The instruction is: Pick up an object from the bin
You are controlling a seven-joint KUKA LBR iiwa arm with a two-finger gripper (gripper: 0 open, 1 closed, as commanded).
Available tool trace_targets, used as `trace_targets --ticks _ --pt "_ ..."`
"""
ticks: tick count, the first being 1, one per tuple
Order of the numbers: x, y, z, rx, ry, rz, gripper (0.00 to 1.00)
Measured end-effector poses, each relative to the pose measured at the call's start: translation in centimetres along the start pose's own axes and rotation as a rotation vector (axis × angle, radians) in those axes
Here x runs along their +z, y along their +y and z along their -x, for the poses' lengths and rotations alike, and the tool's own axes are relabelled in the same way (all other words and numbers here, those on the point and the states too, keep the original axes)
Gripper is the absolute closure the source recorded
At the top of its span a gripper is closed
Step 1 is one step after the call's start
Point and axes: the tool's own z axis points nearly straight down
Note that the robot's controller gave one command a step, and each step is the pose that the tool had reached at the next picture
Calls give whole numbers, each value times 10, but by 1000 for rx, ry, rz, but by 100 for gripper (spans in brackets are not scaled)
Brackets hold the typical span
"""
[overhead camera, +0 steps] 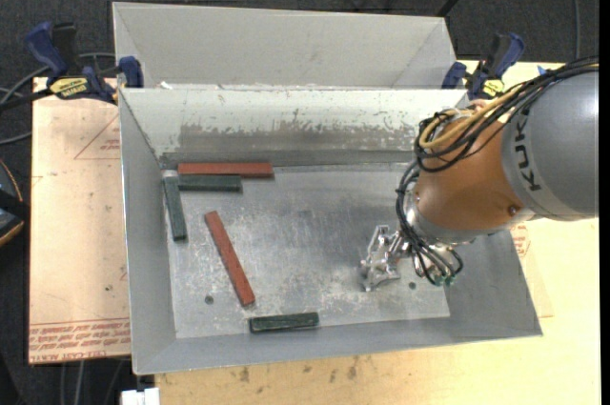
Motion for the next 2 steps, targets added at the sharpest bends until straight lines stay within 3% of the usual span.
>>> trace_targets --ticks 1,2 --pt "0 0 0 0 0 0 100" --pt "-18 22 12 -137 21 -3 100"
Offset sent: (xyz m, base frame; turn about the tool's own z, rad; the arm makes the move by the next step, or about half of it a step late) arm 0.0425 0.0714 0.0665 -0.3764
